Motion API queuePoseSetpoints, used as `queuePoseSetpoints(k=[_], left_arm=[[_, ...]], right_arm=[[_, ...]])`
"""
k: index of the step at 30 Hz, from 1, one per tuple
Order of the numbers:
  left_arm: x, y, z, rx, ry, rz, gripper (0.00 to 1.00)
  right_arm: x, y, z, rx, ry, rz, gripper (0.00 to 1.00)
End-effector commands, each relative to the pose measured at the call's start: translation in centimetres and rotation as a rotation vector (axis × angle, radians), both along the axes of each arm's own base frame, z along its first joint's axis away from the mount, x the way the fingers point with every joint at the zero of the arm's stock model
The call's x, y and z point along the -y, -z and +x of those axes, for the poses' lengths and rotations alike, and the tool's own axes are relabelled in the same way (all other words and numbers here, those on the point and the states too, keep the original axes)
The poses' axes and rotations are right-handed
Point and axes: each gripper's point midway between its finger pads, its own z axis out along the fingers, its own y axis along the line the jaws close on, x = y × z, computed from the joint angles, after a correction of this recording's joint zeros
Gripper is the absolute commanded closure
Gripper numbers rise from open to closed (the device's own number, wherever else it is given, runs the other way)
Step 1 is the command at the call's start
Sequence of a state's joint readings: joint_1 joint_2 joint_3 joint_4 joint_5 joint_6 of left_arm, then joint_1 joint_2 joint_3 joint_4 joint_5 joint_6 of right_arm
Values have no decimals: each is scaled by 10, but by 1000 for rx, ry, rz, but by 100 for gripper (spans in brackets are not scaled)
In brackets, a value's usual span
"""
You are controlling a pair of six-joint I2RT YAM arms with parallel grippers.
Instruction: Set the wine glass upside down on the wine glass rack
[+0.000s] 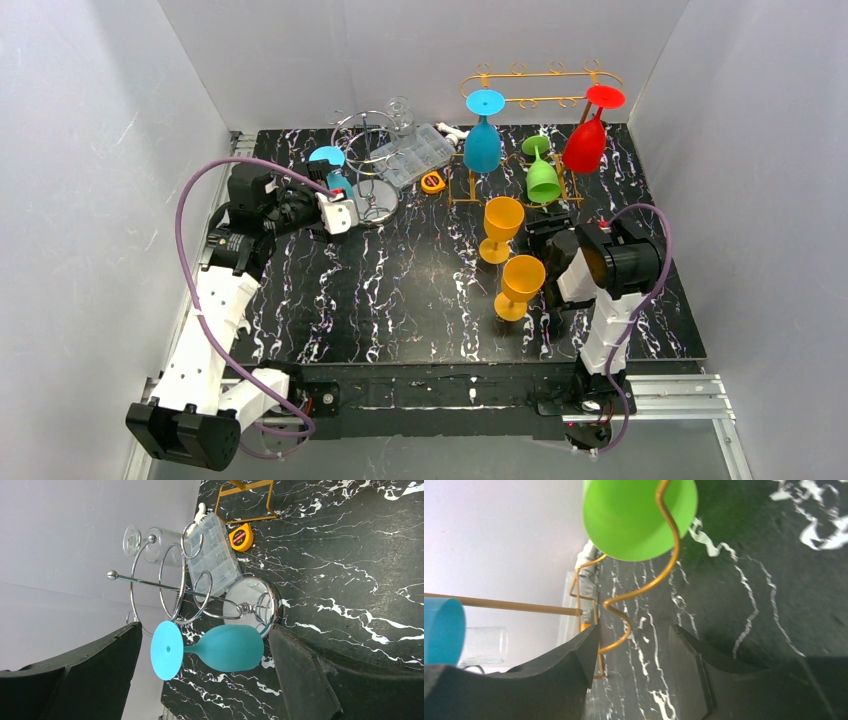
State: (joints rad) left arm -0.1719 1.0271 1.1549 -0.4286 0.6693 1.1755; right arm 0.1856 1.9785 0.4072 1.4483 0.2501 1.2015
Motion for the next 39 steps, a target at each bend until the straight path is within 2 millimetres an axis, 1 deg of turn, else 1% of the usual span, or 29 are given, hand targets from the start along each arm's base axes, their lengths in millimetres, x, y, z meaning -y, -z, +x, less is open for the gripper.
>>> queuePoseSetpoints(k=[1, 7, 10, 11, 13, 16, 18, 20, 24, 26, 29, 33, 36, 39], left_arm=[[-1, 1, -1, -6, 8, 10, 2], [0, 3, 0, -18, 8, 6, 2], [-1, 5, 0, -17, 9, 11, 2], [-1, 6, 0, -16, 10, 13, 2], [0, 6, 0, -18, 11, 13, 2], [0, 7, 0, -22, 15, 11, 2], [1, 8, 0, -29, 17, 6, 2], [1, 8, 0, -28, 19, 7, 2], [0, 9, 0, -27, 11, 12, 2], [-1, 9, 0, -26, 9, 13, 2], [-1, 10, 0, -27, 11, 16, 2], [-1, 10, 2, -26, 10, 19, 2], [0, 10, 2, -21, 14, 22, 2], [-1, 10, 2, -18, 12, 25, 2]], right_arm=[[2, -89, 16, 339, 23, 45, 36], [-7, -98, 17, 370, -27, 28, 29], [-2, -103, 20, 359, -14, -31, 21], [2, -105, 22, 354, -7, -49, 17], [7, -112, 29, 362, 1, -79, 12], [8, -120, 43, 355, -2, -134, 8], [4, -118, 53, 326, -21, -155, 8], [1, -116, 58, 326, -36, -150, 10], [1, -108, 60, 343, -34, -83, 19], [-1, -105, 60, 342, -40, -67, 19], [0, -100, 60, 322, -36, -65, 19], [4, -101, 61, 306, -17, -98, 15], [7, -92, 66, 255, -11, -115, 12], [9, -80, 69, 213, 4, -112, 11]])
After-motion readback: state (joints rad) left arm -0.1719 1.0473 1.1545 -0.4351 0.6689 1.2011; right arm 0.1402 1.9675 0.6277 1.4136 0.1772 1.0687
